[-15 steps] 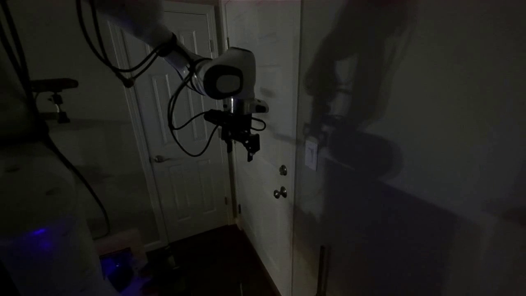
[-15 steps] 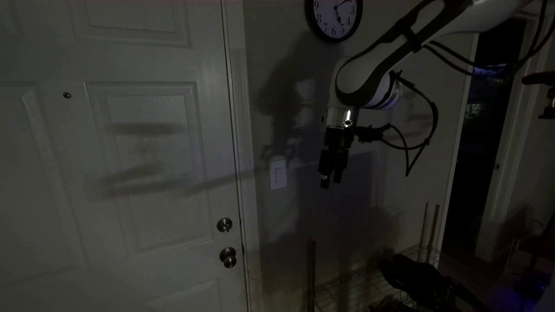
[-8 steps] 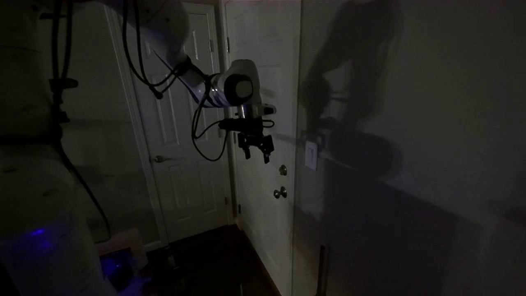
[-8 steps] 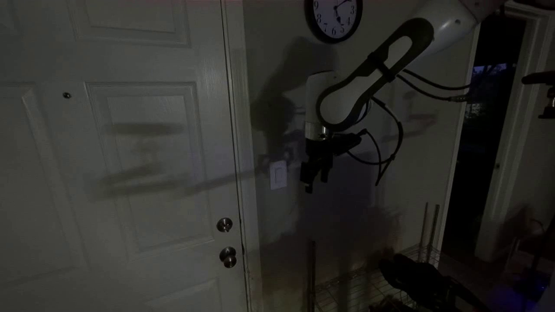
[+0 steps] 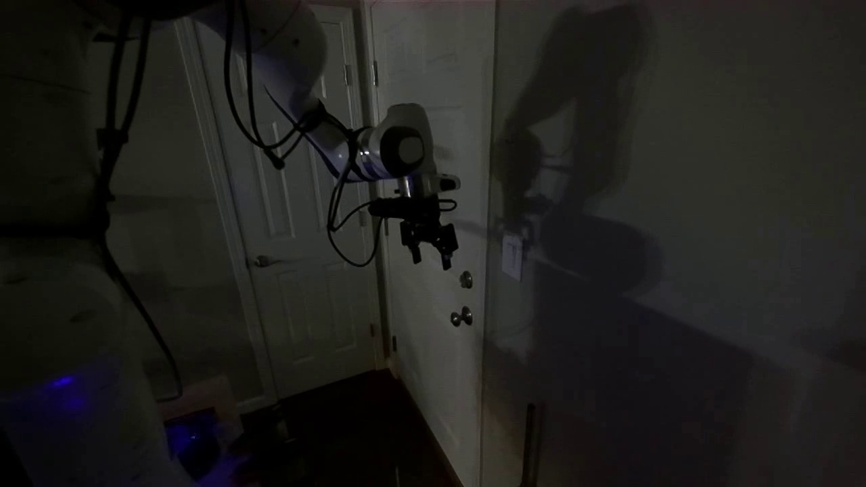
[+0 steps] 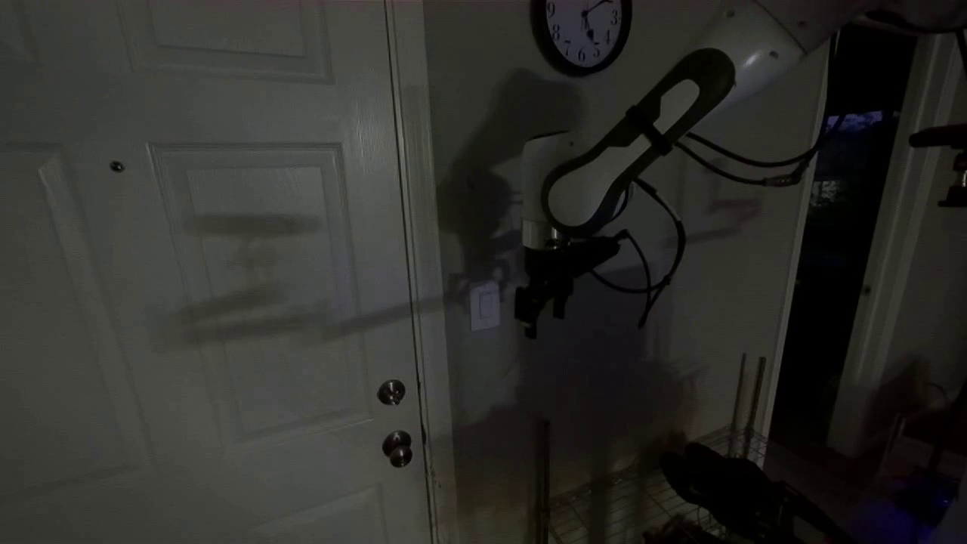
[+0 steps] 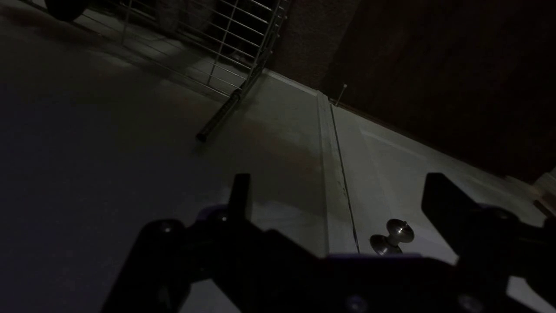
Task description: Turn on the light
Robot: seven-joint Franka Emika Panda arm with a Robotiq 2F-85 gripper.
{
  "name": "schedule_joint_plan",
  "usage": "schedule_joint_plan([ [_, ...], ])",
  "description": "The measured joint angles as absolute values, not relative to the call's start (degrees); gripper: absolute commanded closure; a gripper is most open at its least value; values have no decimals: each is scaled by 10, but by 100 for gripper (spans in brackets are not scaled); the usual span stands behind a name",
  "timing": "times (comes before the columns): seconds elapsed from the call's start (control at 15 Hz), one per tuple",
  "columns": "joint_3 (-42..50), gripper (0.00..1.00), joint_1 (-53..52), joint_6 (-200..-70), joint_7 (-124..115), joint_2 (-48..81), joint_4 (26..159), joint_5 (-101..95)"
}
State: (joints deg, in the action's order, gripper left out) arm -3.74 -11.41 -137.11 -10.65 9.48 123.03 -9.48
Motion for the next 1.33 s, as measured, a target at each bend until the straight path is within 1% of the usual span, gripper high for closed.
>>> schedule_joint_plan([
  [0.53,-39,0,-114,-1371,-107,98,1229,-94],
  [0.87,-38,0,-114,-1371,-107,147,1188,-94],
  [0.93,-37,25,-114,-1371,-107,160,1176,-94],
  [1.0,-36,27,-114,-1371,-108,173,1163,-95],
  [1.07,-34,33,-114,-1371,-110,185,1151,-95],
  [1.33,-16,60,-120,-1379,-144,228,1104,-115],
])
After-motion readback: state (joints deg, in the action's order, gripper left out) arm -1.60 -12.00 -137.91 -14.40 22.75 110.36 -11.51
